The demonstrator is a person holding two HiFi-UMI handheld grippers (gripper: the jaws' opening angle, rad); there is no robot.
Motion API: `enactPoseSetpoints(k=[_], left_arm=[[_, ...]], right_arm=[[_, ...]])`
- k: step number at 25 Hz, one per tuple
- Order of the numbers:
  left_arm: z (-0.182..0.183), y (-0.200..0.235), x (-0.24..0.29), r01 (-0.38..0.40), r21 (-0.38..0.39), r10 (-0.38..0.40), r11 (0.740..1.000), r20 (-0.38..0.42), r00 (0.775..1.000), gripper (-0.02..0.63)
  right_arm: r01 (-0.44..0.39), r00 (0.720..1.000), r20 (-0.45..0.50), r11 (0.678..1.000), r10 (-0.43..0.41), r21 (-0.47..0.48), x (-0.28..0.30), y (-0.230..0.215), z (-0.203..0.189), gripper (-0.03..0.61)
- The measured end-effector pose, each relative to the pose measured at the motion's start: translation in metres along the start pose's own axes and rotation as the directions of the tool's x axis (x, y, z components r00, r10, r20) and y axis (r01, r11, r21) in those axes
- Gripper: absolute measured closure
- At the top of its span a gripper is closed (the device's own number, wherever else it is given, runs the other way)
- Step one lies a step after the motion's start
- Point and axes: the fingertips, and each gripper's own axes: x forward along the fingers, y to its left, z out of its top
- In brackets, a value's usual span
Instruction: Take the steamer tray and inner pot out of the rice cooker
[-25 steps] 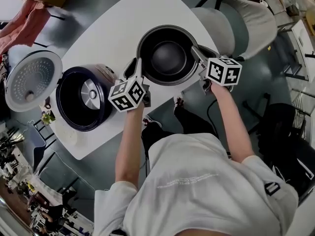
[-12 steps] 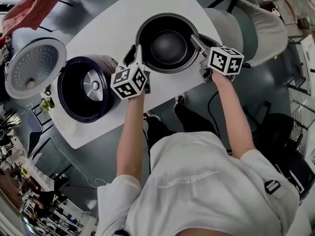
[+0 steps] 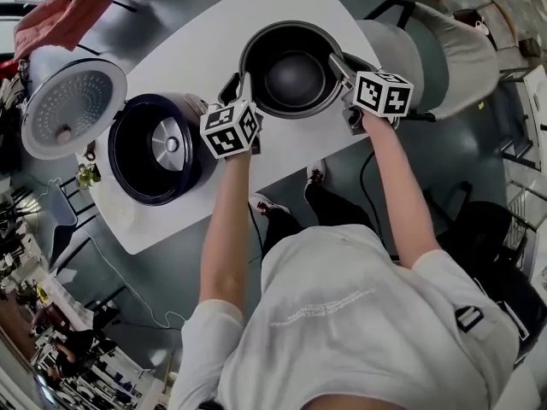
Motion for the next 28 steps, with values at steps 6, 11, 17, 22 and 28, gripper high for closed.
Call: enactPoseSetpoints(k=[6, 11, 17, 22, 28], left_arm=[[-0.001, 0.002, -0.006, 0.014, -0.035, -0.015, 0.999, -0.047, 0.999, 0.518], [0.010, -0.001, -0.034, 0.033, -0.013, -0.033, 0.999, 0.011, 0.999, 0.505], [0.036, -0.004, -0.084, 0.099, 0.042, -0.102, 0.994, 0.092, 0.990, 0.506], [0.068, -0.007, -0.138, 0.146, 0.155, -0.173, 0.977, 0.177, 0.969, 0.527], [0.104, 0.019, -0.208, 0.129, 0.201, -0.185, 0.971, 0.288, 0.940, 0.543]], right_arm=[[0.084, 0.991, -0.095, 0.988, -0.097, -0.126, 0.003, 0.003, -0.001, 0.479], [0.152, 0.988, -0.015, 0.987, -0.153, -0.057, -0.022, 0.008, 0.007, 0.426], [0.232, 0.973, 0.052, 0.960, -0.226, -0.159, -0.058, 0.036, 0.009, 0.438], [0.223, 0.974, 0.108, 0.934, -0.200, -0.280, -0.080, 0.091, 0.025, 0.466], [0.119, 0.987, 0.150, 0.909, -0.063, -0.400, -0.081, 0.182, 0.040, 0.474]])
